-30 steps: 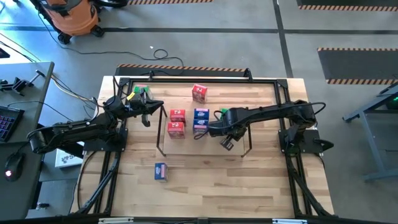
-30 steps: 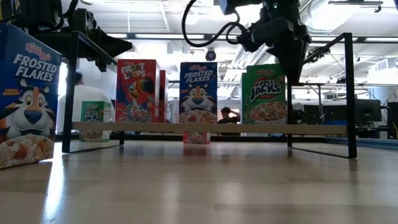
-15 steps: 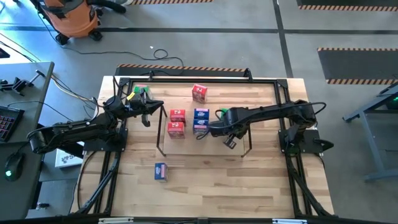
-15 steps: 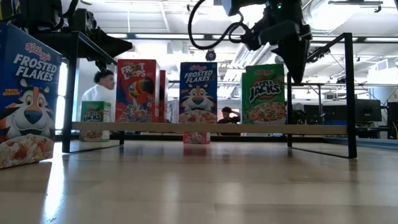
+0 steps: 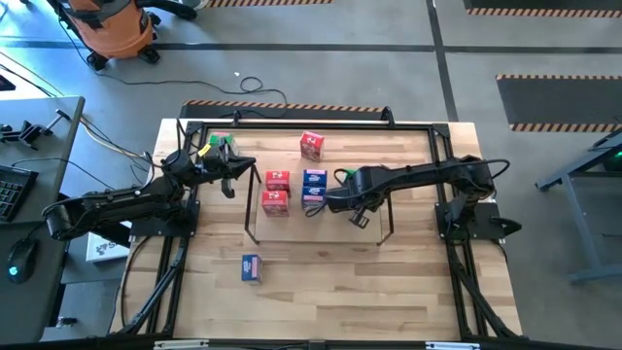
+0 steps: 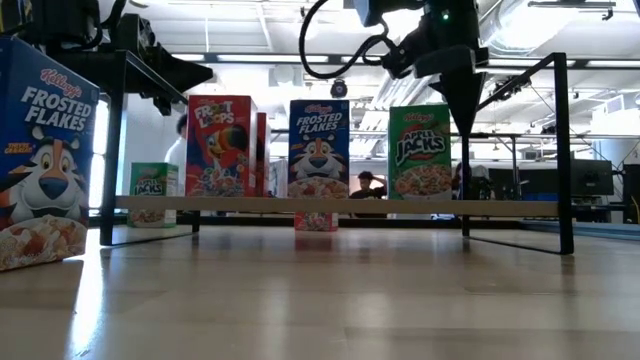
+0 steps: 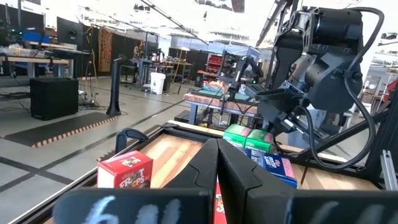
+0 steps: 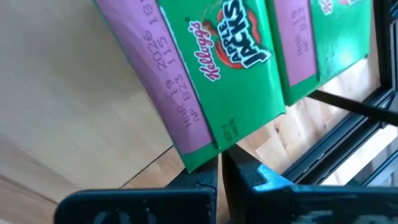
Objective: Stack cereal on shelf
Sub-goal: Put the bottom green cereal box on the shelf
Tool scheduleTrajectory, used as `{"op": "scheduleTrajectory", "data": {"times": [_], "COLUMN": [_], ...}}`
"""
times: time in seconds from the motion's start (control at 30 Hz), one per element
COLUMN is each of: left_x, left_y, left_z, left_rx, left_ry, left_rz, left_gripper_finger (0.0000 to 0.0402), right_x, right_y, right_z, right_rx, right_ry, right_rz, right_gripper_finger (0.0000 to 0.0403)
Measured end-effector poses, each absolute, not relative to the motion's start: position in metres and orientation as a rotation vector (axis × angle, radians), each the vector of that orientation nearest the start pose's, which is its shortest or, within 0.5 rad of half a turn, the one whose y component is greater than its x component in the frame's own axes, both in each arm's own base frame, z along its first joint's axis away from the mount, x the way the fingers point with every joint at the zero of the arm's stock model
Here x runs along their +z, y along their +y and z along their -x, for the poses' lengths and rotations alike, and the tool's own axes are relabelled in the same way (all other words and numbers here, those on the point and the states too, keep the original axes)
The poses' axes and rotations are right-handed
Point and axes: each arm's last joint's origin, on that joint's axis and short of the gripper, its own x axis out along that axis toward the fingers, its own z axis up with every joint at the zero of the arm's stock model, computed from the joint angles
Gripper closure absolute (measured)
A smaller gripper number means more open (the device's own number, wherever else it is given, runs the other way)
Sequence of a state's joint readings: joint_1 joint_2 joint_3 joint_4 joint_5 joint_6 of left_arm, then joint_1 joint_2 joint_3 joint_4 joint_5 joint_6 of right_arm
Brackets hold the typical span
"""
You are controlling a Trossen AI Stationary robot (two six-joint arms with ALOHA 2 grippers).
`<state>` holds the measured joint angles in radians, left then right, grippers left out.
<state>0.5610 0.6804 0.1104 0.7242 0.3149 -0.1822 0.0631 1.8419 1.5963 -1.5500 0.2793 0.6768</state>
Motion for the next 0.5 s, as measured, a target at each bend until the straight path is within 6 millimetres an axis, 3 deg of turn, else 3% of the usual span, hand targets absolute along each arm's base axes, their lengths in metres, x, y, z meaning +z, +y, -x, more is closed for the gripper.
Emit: {"op": "scheduleTrajectory", "data": {"times": [0.1,0.3,0.5], "left_x": [0.203,0.202,0.202], "left_y": [0.071,0.071,0.071], "left_z": [-0.130,-0.130,-0.130], "left_rx": [0.232,0.232,0.234], "left_ry": [-0.162,-0.162,-0.161], "left_rz": [0.116,0.118,0.125], "left_gripper_finger": [0.0401,0.0401,0.0401], "right_x": [0.267,0.294,0.306], "right_y": [0.014,0.026,0.026], "right_z": [-0.321,-0.323,-0.312], "right_rx": [-0.684,-0.522,-0.363], "right_ry": [1.626,1.526,1.139], "right_rz": [-0.142,-0.019,-0.026], "right_gripper_finger": [0.0403,0.0403,0.0403]}}
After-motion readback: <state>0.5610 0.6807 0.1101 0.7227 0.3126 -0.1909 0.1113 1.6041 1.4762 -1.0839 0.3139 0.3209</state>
